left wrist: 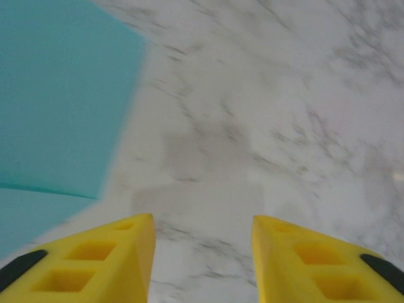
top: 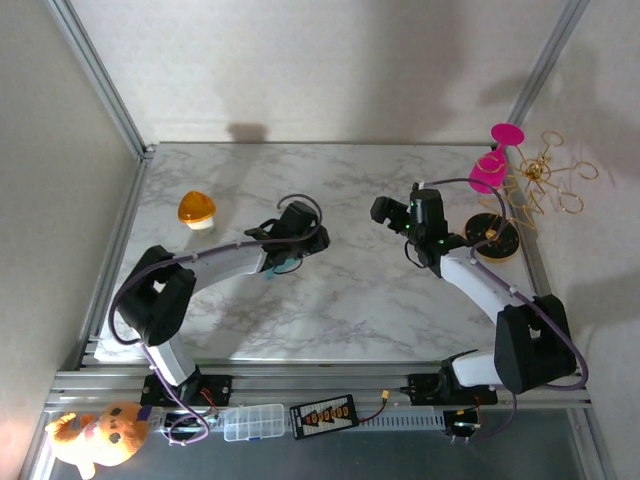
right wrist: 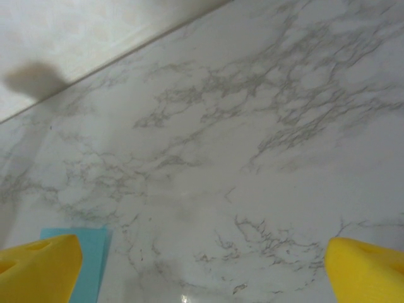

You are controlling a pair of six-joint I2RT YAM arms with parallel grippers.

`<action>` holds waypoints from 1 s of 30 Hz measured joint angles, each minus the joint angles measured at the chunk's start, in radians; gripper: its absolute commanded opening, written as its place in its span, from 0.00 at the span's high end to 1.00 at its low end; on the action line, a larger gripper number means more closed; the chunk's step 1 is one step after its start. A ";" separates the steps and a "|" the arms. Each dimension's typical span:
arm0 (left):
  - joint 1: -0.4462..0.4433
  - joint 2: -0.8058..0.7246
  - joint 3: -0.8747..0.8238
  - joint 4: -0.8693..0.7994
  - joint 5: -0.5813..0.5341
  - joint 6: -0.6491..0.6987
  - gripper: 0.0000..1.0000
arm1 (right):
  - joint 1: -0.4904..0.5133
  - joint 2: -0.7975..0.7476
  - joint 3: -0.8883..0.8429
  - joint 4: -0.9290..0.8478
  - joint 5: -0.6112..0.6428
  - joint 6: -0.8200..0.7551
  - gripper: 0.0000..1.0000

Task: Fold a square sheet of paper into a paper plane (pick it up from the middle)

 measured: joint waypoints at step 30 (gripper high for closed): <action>0.087 0.126 -0.030 -0.021 0.026 0.082 0.66 | 0.000 0.103 0.002 0.034 -0.229 0.105 0.06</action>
